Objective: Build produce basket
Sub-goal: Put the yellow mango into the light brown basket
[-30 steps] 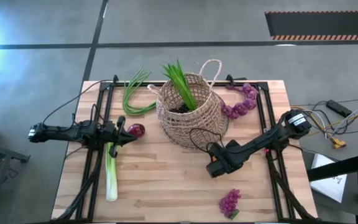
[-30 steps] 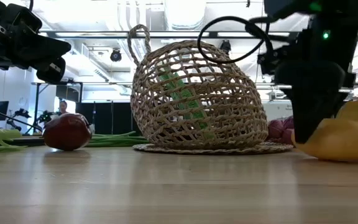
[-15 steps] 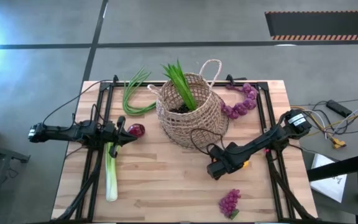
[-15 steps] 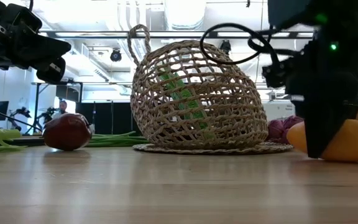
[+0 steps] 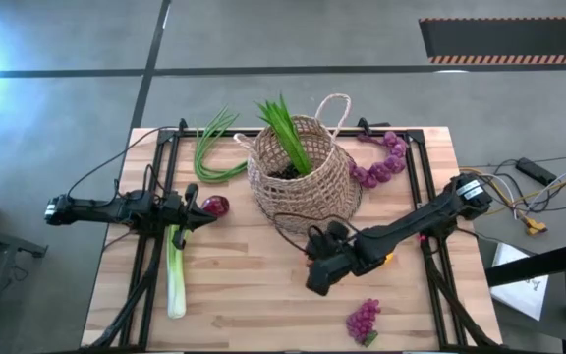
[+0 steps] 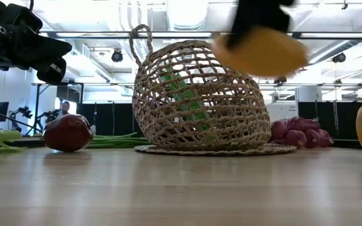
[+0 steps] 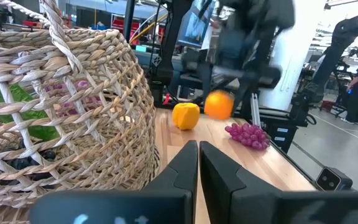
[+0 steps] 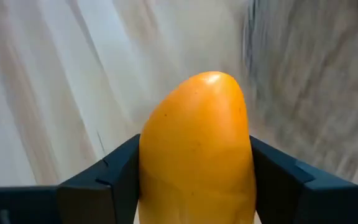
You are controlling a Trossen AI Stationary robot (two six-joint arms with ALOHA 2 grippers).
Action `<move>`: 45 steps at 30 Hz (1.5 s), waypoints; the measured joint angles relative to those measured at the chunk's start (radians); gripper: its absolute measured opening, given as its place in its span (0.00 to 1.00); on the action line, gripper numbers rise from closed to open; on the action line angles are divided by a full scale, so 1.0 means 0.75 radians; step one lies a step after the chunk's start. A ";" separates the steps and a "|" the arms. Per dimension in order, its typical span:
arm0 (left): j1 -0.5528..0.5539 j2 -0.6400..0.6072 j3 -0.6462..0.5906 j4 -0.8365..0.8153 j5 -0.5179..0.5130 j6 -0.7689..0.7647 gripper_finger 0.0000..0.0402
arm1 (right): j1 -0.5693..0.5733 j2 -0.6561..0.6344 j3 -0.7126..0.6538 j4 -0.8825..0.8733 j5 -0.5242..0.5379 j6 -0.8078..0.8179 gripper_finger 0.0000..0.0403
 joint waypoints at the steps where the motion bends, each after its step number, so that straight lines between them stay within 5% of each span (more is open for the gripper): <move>1: 0.000 0.000 0.000 0.000 0.000 0.000 0.00 | -0.006 0.000 0.047 0.002 0.047 -0.064 0.56; 7: 0.000 0.000 0.000 0.000 0.000 0.000 0.00 | -0.119 0.000 0.292 0.125 0.247 -0.521 0.56; 16: 0.000 0.000 0.000 0.000 0.000 0.000 0.00 | -0.577 0.011 0.496 0.296 0.232 -0.986 0.56; 19: 0.000 0.000 0.000 0.000 0.000 0.000 0.00 | -0.776 0.036 0.518 0.286 0.090 -1.004 0.56; 23: 0.000 0.000 0.000 0.000 0.000 0.000 0.00 | -1.008 0.087 0.493 0.240 -0.306 -0.917 0.56; 29: 0.000 -0.001 0.000 -0.001 0.000 0.000 0.00 | -1.134 0.210 0.487 -0.019 -0.765 -0.927 0.56; 45: 0.000 0.000 0.000 0.000 0.000 0.000 0.00 | -1.047 0.367 0.489 -0.341 -0.835 -1.100 0.62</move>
